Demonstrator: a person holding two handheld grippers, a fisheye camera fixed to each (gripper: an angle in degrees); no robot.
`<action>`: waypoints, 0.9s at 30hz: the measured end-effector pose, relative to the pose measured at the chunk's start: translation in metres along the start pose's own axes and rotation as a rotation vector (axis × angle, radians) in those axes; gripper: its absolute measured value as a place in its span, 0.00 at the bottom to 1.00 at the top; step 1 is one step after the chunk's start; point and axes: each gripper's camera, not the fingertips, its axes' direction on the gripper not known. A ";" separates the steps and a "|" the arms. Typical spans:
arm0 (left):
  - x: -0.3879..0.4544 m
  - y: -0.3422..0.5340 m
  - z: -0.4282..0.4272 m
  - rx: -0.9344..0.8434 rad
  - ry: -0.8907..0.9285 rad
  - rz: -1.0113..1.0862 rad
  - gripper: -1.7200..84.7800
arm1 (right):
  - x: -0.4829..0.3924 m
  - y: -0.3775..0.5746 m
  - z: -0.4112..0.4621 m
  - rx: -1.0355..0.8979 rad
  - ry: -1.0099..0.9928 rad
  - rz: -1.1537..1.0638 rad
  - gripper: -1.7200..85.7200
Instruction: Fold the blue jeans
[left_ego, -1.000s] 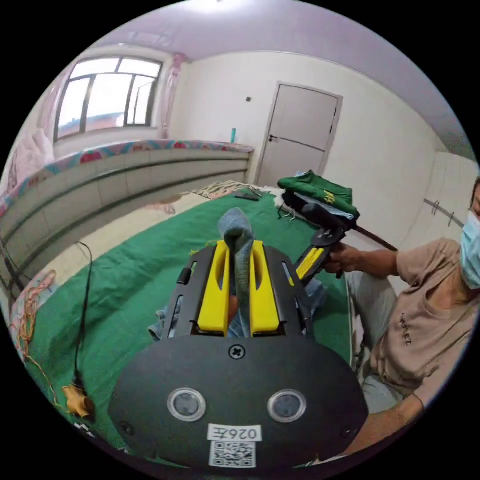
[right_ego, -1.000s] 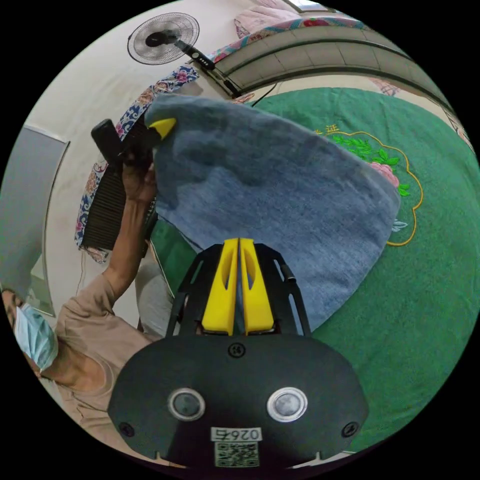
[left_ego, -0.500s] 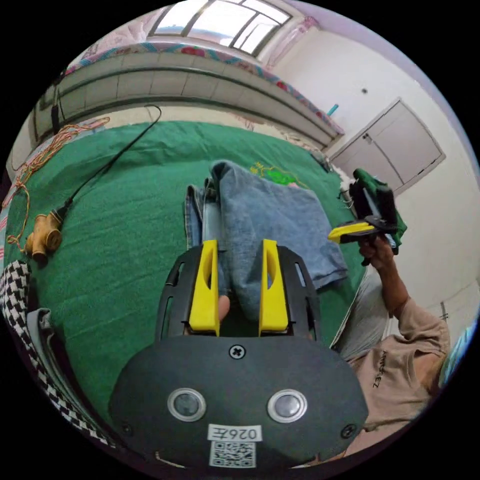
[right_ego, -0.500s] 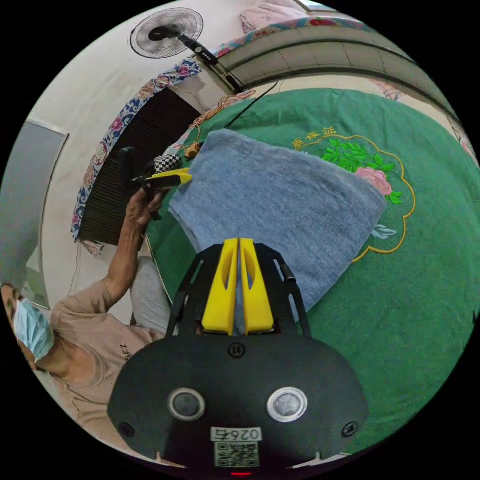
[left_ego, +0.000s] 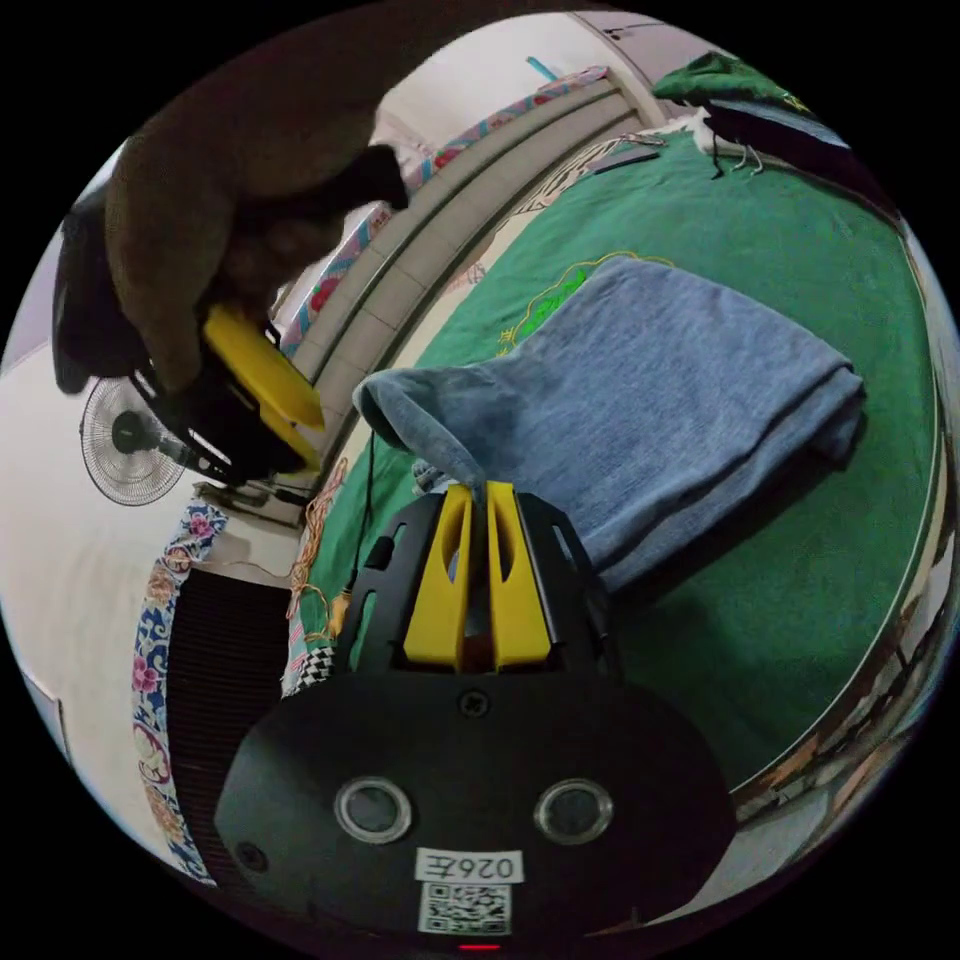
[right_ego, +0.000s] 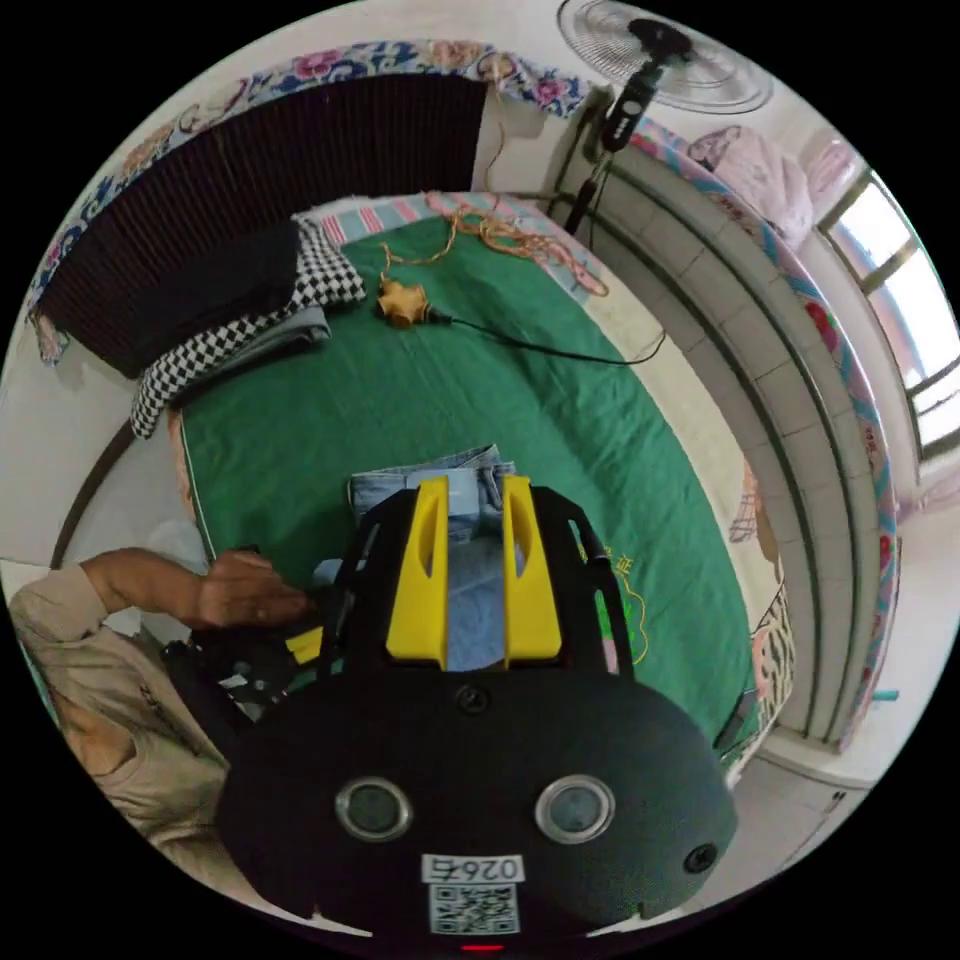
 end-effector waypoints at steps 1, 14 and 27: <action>0.002 0.000 -0.004 0.014 0.016 -0.001 0.02 | -0.010 -0.020 0.022 -0.114 0.047 -0.038 0.10; 0.043 -0.006 -0.039 -0.058 -0.199 0.052 0.07 | -0.036 -0.031 0.110 -0.663 0.165 0.024 0.00; -0.065 0.004 -0.058 0.038 0.200 -0.044 0.03 | 0.006 -0.042 0.123 -0.512 0.020 0.248 0.00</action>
